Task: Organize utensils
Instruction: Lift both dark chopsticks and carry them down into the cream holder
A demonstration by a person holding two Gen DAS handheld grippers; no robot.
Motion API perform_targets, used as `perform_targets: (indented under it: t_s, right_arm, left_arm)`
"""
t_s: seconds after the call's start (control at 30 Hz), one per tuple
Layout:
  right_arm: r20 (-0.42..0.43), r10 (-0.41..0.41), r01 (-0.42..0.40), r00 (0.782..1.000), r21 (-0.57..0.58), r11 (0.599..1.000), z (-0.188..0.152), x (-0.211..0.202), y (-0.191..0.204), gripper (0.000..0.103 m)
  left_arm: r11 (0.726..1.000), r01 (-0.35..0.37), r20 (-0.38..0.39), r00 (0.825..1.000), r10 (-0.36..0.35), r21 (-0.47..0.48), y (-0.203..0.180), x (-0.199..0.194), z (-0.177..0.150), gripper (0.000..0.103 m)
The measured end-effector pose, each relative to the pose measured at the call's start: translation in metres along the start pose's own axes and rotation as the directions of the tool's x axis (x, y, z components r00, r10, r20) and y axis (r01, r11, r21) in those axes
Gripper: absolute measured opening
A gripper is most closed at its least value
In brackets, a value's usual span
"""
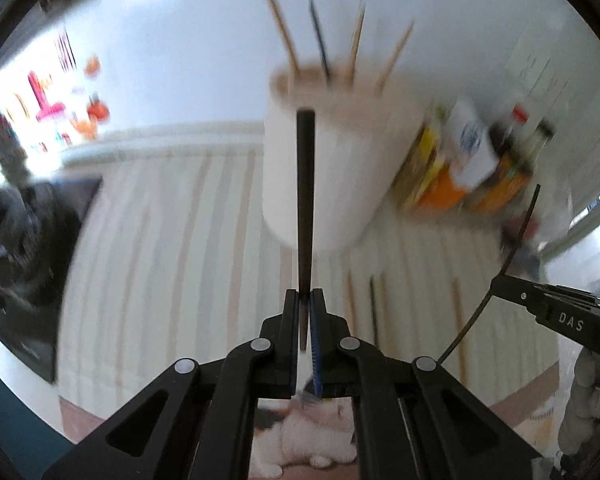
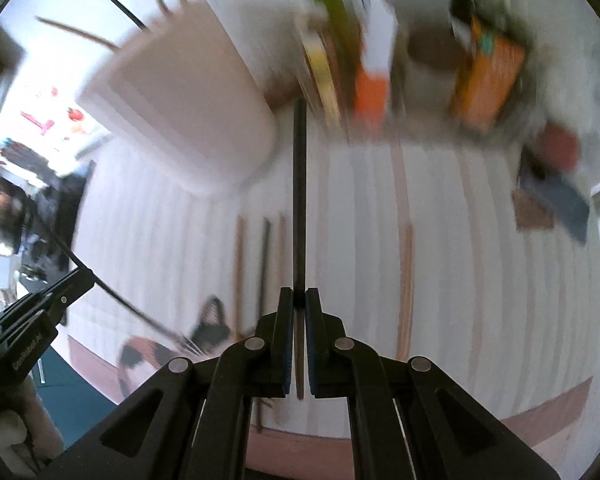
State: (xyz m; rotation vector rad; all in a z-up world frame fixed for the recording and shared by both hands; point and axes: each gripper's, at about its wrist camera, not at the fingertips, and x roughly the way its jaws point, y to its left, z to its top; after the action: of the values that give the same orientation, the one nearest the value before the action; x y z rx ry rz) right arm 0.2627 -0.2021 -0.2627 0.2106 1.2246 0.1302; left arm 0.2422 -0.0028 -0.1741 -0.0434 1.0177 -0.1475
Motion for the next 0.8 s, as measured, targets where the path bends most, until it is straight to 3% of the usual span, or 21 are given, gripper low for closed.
perform_targets:
  t_s: [0.17,0.33,0.47,0.63,0.8]
  right_arm:
    - [0.153,0.058,-0.054,0.986,-0.033,0.998,0.045,-0.066,0.015,0.006]
    - [0.286,0.132,-0.117,0.949,-0.070,0.991,0.087,-0.136,0.041,0.006]
    - [0.371,0.146,-0.115,0.917,-0.105,0.988,0.129,-0.172,0.069,0.006]
    - [0.456,0.122,-0.072,0.881,-0.125,0.990,0.170,-0.191,0.095,0.006]
    - [0.475,0.107,-0.059,0.873,-0.116,0.992,0.204,-0.174,0.108,0.006]
  left_arm:
    - [0.999,0.045,0.157,0.986,-0.046,0.009,-0.004,-0.059,0.043,0.003]
    - [0.991,0.127,0.254,0.958,-0.131,0.034,-0.017,-0.104,0.090,0.003]
    - [0.992,0.105,0.320,0.940,-0.120,0.064,-0.022,-0.120,0.131,0.003]
    - [0.996,0.062,0.295,0.952,-0.080,0.071,-0.017,-0.093,0.175,0.003]
    - [0.997,0.035,0.221,0.974,-0.049,0.064,-0.006,-0.051,0.197,0.003]
